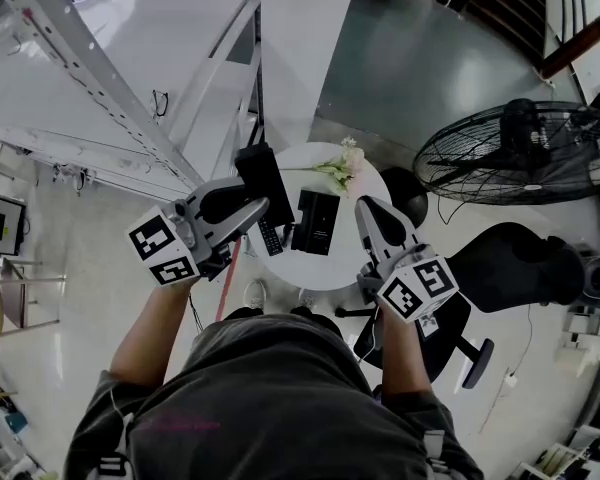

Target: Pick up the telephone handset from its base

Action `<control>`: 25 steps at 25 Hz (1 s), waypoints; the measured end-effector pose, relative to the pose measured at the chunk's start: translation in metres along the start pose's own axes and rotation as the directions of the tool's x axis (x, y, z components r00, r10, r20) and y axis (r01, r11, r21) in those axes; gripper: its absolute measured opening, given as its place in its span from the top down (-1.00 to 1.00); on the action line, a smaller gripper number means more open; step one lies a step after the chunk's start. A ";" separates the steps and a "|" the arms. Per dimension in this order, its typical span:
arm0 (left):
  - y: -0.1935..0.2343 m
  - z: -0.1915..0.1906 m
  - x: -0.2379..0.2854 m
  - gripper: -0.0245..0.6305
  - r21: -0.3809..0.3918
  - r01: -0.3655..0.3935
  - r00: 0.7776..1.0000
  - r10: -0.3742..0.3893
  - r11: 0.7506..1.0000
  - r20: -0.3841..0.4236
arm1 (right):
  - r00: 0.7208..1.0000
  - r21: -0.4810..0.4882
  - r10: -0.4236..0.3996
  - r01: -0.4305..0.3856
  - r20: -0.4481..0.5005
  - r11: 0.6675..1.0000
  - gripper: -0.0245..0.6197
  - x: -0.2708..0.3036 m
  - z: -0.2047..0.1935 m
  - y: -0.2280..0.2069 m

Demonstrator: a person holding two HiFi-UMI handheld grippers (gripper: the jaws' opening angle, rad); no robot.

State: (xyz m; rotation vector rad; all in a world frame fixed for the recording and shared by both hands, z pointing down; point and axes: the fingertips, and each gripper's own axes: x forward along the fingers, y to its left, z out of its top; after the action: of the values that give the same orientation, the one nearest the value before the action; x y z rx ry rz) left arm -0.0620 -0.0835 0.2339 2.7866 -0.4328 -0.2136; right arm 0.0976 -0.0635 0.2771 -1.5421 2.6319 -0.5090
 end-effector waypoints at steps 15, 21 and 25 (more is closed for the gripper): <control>-0.005 -0.004 0.008 0.69 -0.002 0.008 1.000 -0.008 1.000 -0.013 | 1.000 -0.019 -0.001 0.000 -0.009 1.000 0.86 -0.005 0.000 -0.002; -0.005 -0.006 0.008 0.69 -0.007 0.008 1.000 -0.008 1.000 -0.015 | 1.000 -0.020 0.003 -0.004 -0.016 1.000 0.86 -0.005 -0.002 -0.001; -0.005 -0.007 0.008 0.69 -0.009 0.007 1.000 -0.007 1.000 -0.014 | 1.000 -0.019 0.005 -0.005 -0.017 1.000 0.86 -0.004 -0.002 -0.002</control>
State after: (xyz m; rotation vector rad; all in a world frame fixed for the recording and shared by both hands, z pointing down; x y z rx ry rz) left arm -0.0513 -0.0792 0.2378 2.7797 -0.4181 -0.1972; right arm 0.1010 -0.0599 0.2791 -1.5426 2.6602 -0.5005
